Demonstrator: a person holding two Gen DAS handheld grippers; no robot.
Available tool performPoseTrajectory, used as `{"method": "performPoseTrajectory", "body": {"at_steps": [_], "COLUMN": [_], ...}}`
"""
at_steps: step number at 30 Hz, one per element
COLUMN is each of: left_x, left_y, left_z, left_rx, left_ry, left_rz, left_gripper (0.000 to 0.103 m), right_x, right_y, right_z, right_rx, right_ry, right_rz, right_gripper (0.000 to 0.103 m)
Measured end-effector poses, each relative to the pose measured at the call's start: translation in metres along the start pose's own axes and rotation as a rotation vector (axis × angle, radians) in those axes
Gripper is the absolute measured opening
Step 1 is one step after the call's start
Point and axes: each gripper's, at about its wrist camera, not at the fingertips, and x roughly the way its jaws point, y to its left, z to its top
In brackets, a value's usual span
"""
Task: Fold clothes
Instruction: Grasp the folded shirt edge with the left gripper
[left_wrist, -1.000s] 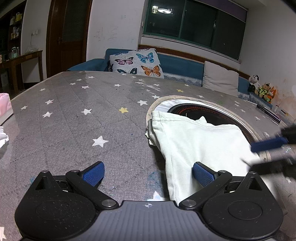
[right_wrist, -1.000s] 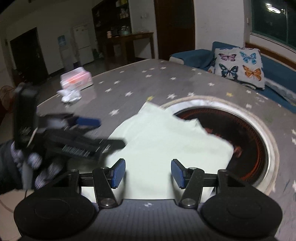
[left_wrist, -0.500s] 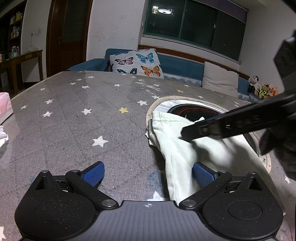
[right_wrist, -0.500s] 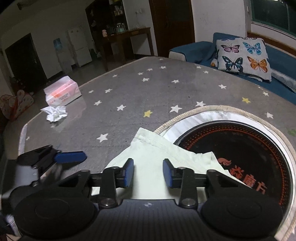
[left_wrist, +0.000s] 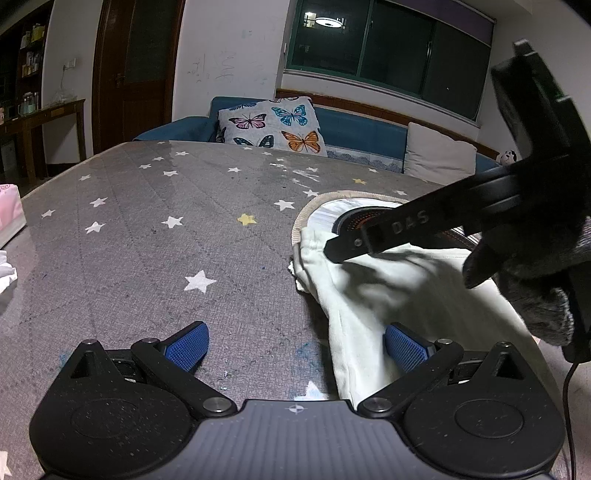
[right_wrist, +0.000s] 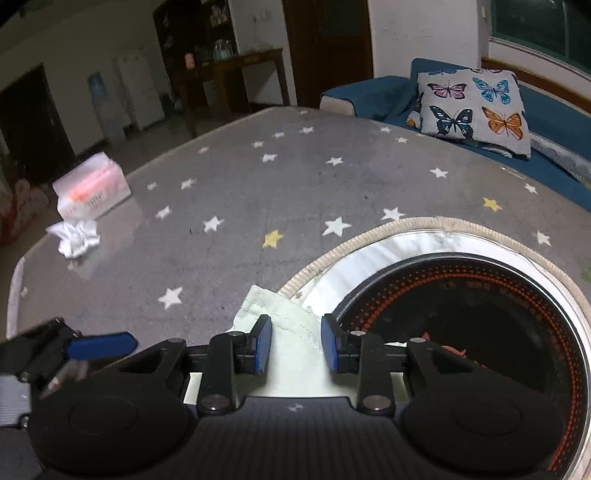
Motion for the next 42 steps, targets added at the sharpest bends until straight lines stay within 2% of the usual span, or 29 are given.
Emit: {"method": "performPoseTrajectory", "body": {"at_steps": [5, 11, 16, 27, 32, 36, 38, 42], "left_x": [0.000, 0.000, 0.000, 0.002, -0.007, -0.015, -0.017, -0.017], "left_y": [0.000, 0.000, -0.001, 0.000, 0.007, 0.004, 0.002, 0.000], "left_z": [0.000, 0.000, 0.000, 0.002, 0.010, 0.011, 0.010, 0.005], "left_rx": [0.000, 0.001, 0.003, 0.010, -0.073, -0.100, -0.112, -0.142], "left_ry": [0.000, 0.001, 0.002, 0.006, 0.016, 0.023, 0.037, 0.072], "left_rz": [0.000, 0.001, 0.003, -0.002, -0.045, -0.084, -0.103, -0.132], "left_gripper": [0.103, 0.103, 0.103, 0.103, 0.103, 0.102, 0.098, 0.083], "right_x": [-0.008, -0.043, -0.071, -0.092, -0.113, -0.118, -0.112, -0.112], "right_y": [0.000, -0.003, -0.001, 0.031, 0.038, 0.046, 0.053, 0.056], "right_z": [0.004, -0.008, -0.035, -0.096, -0.107, -0.113, -0.118, -0.129], "right_rx": [0.000, -0.060, -0.109, -0.148, -0.158, -0.143, -0.155, -0.171], "right_ry": [-0.008, -0.008, 0.013, 0.001, -0.052, -0.077, -0.055, -0.032], "right_rz": [-0.006, -0.016, -0.036, -0.008, -0.021, 0.025, 0.038, 0.031], "right_gripper": [0.030, 0.032, 0.037, 0.037, 0.037, 0.037, 0.037, 0.037]}}
